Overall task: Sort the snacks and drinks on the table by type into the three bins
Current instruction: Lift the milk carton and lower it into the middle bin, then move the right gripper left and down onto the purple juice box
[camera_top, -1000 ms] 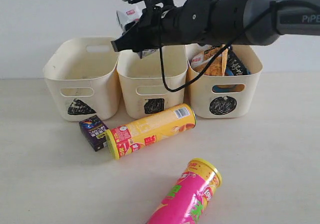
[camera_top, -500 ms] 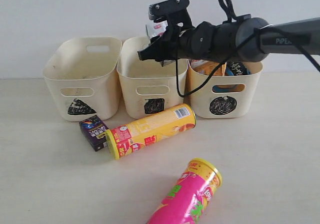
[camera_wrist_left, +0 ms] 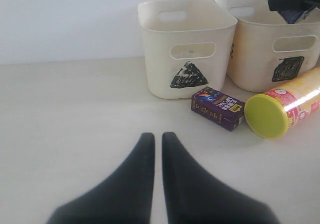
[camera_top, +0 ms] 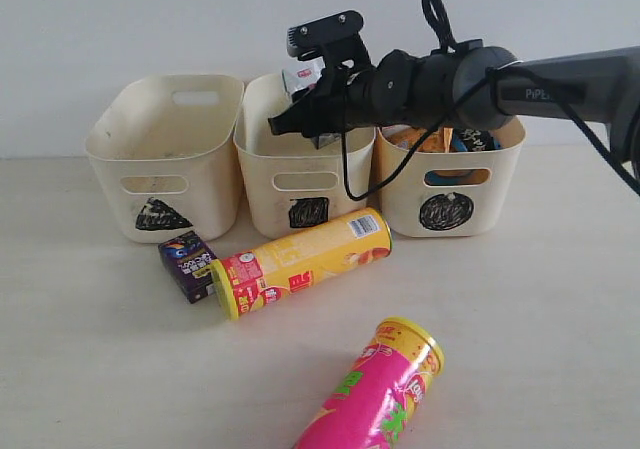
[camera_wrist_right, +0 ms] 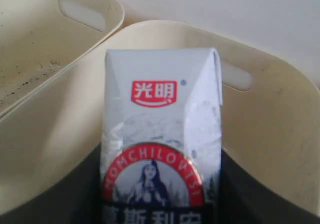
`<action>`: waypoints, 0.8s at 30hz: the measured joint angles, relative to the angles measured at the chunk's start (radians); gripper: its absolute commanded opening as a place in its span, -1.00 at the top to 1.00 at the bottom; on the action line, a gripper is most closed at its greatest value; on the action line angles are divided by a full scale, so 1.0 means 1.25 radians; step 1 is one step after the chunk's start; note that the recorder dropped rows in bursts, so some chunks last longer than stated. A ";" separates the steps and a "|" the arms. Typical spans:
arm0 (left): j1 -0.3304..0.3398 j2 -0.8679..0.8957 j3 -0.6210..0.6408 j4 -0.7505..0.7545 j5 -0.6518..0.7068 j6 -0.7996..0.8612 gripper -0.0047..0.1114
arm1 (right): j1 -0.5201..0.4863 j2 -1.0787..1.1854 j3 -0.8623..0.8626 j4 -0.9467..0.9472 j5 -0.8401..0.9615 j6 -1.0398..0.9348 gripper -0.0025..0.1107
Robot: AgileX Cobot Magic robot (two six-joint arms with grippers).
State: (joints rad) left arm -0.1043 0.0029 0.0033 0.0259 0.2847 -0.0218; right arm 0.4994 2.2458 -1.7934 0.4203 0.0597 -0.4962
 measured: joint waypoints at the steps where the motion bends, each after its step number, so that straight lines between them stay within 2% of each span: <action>1: 0.000 0.000 0.000 0.000 0.000 0.000 0.84 | 0.000 0.000 0.000 0.000 0.002 0.000 0.49; 6: 0.000 0.000 0.000 0.000 0.000 0.000 0.84 | 0.000 0.000 0.000 -0.002 0.007 0.000 -0.23; 8: 0.000 0.000 0.000 0.000 0.000 0.000 0.84 | 0.000 0.000 -0.004 -0.002 0.003 0.000 -0.36; 22: 0.000 0.000 0.000 0.000 0.000 0.000 0.84 | 0.000 0.000 -0.007 -0.004 0.012 0.000 -0.35; 24: 0.000 0.000 0.000 0.000 0.000 0.000 0.84 | 0.000 -0.008 -0.007 -0.004 0.026 0.000 -0.30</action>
State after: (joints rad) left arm -0.1043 0.0029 0.0033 0.0259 0.2847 -0.0218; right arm 0.4994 2.2360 -1.8021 0.4154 0.0924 -0.4962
